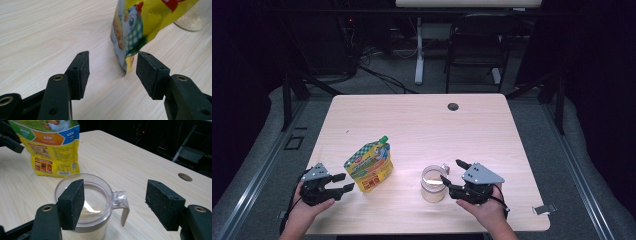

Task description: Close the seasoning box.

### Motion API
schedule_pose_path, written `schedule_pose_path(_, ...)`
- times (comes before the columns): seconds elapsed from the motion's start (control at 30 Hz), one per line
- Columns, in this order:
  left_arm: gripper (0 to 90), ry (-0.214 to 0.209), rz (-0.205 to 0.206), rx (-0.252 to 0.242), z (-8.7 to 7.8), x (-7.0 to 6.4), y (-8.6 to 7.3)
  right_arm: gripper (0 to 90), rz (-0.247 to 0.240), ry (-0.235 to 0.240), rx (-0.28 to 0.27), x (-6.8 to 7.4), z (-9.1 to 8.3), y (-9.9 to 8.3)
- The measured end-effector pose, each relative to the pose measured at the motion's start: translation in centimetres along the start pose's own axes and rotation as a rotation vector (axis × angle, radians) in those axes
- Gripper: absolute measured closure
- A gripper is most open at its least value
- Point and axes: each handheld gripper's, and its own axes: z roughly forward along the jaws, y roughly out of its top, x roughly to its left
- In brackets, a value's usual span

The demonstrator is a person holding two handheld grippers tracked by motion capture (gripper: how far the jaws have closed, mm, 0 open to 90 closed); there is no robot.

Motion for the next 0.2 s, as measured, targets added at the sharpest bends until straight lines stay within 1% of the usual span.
schedule_pose_path(0.1,44.6,0.008,-0.005,-0.001,-0.22,0.38,-0.05,31.2,0.023,-0.007,-0.002,-0.57,-0.13,-0.24)
schedule_pose_path(0.13,44.6,0.012,-0.013,-0.007,-0.22,0.48,-0.09,31.2,0.027,-0.006,0.001,-0.74,-0.17,-0.31)
schedule_pose_path(0.2,44.5,0.016,-0.012,-0.006,-0.27,0.65,-0.1,31.2,0.034,-0.013,0.0,-0.97,-0.21,-0.47)
